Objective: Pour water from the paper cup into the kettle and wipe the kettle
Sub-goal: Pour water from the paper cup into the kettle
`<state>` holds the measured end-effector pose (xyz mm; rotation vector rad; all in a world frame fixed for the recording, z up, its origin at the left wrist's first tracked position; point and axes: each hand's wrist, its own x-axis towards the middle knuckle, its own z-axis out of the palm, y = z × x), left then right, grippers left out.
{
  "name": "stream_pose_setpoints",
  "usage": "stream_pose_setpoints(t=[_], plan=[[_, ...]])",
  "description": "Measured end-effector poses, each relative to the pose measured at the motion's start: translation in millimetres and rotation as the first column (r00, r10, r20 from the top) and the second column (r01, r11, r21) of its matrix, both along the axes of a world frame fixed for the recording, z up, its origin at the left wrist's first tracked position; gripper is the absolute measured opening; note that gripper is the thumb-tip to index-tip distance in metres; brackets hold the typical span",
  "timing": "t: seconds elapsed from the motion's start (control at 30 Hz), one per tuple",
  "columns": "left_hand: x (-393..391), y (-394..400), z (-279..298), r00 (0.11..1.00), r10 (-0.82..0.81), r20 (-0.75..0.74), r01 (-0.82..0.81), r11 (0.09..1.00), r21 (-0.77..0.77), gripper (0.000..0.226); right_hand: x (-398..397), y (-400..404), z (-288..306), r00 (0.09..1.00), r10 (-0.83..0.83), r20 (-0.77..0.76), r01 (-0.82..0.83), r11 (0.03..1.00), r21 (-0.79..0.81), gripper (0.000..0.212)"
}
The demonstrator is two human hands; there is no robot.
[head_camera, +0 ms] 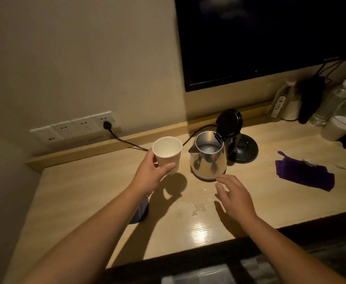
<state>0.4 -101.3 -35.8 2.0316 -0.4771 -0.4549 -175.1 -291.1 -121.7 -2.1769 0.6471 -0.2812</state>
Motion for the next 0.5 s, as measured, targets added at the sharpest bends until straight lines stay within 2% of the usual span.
stream_pose_setpoints(t=[0.1, 0.23, 0.37, 0.5], plan=[[-27.6, 23.7, -5.0, 0.993, 0.071, -0.091, -0.076, 0.996, -0.048, 0.074, 26.3, 29.1, 50.1, 0.989, 0.129, 0.069, -0.138, 0.978, 0.155, 0.032], [-50.2, 44.0, -2.4, 0.987, 0.125, -0.099, -0.136, 0.984, -0.114, 0.074, 57.0, 60.4, 83.7, 0.941, 0.323, 0.105, -0.339, 0.877, 0.339, 0.040], [-53.0, 64.7, 6.4, 0.982, 0.183, -0.049, -0.187, 0.979, -0.087, 0.073, 76.4, 82.7, 91.8, 0.914, 0.384, 0.132, -0.397, 0.781, 0.482, 0.035], [-39.4, 91.7, 8.8, 0.984, 0.166, -0.070, -0.171, 0.983, -0.073, 0.074, 97.5, 103.0, 90.1, 0.899, 0.418, 0.131, -0.420, 0.737, 0.530, 0.038]])
